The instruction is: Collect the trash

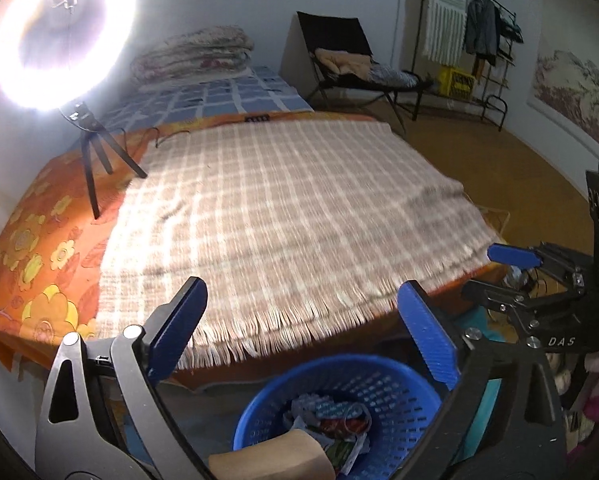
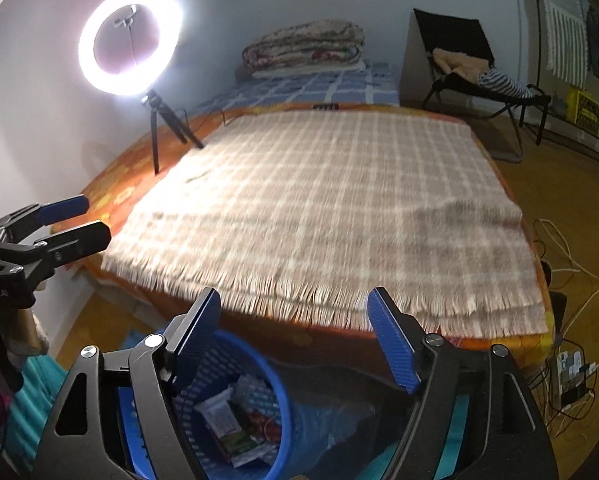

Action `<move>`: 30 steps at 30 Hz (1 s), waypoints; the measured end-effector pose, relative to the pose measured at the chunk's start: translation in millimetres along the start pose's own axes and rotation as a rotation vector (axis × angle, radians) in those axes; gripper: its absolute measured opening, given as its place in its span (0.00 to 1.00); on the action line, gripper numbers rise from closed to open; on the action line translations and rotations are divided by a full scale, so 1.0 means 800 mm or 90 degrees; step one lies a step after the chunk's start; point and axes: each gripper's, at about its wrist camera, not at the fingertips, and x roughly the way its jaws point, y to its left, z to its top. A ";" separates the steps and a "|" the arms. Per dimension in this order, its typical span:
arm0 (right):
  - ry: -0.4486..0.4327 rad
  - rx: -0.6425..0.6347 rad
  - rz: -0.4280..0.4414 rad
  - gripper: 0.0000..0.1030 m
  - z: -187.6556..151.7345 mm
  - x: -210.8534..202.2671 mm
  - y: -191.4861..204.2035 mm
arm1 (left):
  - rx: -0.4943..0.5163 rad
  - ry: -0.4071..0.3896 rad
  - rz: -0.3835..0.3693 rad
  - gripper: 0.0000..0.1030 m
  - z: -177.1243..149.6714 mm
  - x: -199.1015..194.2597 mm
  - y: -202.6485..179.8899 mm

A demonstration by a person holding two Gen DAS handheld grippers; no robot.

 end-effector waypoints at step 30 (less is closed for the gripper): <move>-0.043 0.008 0.000 0.77 0.036 0.000 0.018 | -0.043 -0.040 0.040 0.99 0.024 -0.008 0.016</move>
